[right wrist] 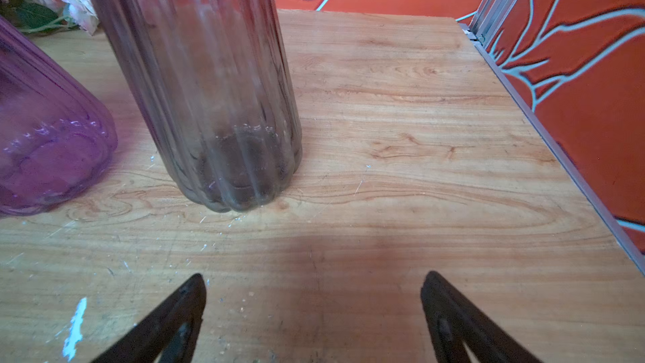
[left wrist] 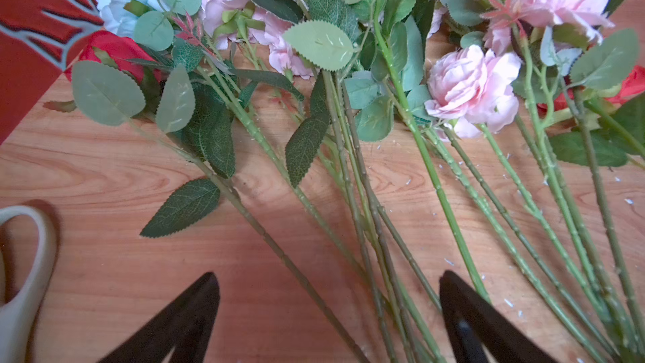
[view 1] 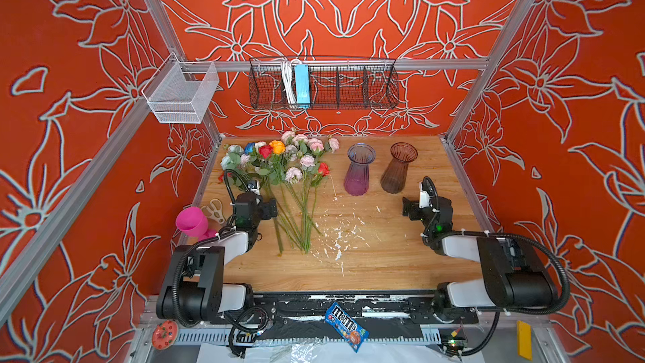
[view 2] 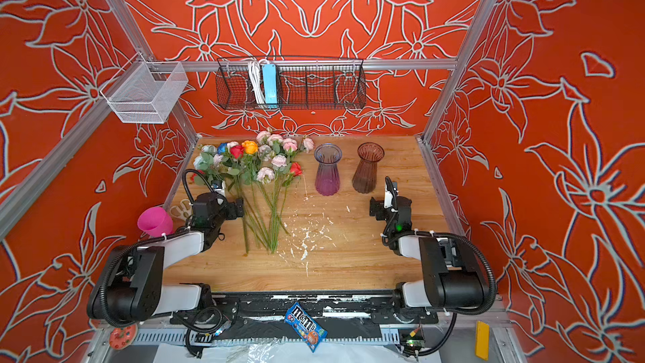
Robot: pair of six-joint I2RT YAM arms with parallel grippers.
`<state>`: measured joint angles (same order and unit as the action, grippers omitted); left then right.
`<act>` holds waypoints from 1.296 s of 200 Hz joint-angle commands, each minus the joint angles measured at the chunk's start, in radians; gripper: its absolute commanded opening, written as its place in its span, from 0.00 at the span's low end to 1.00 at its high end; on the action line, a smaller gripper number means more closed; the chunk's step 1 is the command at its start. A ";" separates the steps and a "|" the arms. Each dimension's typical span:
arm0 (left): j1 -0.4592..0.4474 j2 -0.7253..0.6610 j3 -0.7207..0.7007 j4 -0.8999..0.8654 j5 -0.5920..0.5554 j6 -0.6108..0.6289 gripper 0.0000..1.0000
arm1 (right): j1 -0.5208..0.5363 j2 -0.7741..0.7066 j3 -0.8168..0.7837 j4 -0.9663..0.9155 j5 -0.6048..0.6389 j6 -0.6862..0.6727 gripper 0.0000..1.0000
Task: Arrange flowers in a vase
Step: Pick up the vase from the top-center of the table.
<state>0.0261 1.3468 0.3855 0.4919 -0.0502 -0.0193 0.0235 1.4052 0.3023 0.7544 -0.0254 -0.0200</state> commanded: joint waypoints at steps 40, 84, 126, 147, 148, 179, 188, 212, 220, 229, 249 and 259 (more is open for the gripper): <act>0.001 0.005 0.018 0.022 0.003 -0.004 0.97 | 0.005 0.008 0.029 0.025 0.015 -0.020 0.98; 0.003 0.005 0.018 0.021 0.003 -0.004 0.97 | 0.006 0.008 0.028 0.025 0.015 -0.019 0.97; 0.002 0.005 0.018 0.021 0.003 -0.004 0.97 | 0.006 0.006 0.028 0.025 0.016 -0.019 0.97; 0.003 0.005 0.019 0.022 0.003 -0.004 0.98 | 0.006 0.007 0.029 0.025 0.015 -0.020 0.97; 0.003 0.005 0.018 0.022 0.003 -0.003 0.97 | 0.006 0.006 0.029 0.025 0.015 -0.020 0.97; 0.002 0.005 0.018 0.021 0.003 -0.004 0.97 | 0.006 0.006 0.028 0.025 0.015 -0.018 0.97; 0.002 0.006 0.018 0.022 0.003 -0.003 0.97 | 0.005 0.007 0.027 0.025 0.015 -0.020 0.97; 0.002 0.006 0.018 0.021 0.003 -0.004 0.98 | 0.003 0.008 0.030 0.021 0.017 -0.013 0.97; 0.002 0.005 0.018 0.021 0.001 -0.003 0.97 | 0.001 0.008 0.030 0.021 0.013 -0.012 0.97; 0.002 0.005 0.018 0.021 0.002 -0.003 0.97 | -0.003 0.008 0.030 0.021 0.009 -0.010 0.97; 0.002 0.005 0.018 0.022 0.003 -0.002 0.98 | -0.004 0.008 0.032 0.019 0.010 -0.008 0.97; 0.002 0.005 0.018 0.022 0.004 -0.002 0.97 | -0.005 0.009 0.032 0.019 0.007 -0.007 0.97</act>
<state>0.0261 1.3468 0.3855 0.4919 -0.0502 -0.0193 0.0212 1.4052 0.3023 0.7540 -0.0257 -0.0196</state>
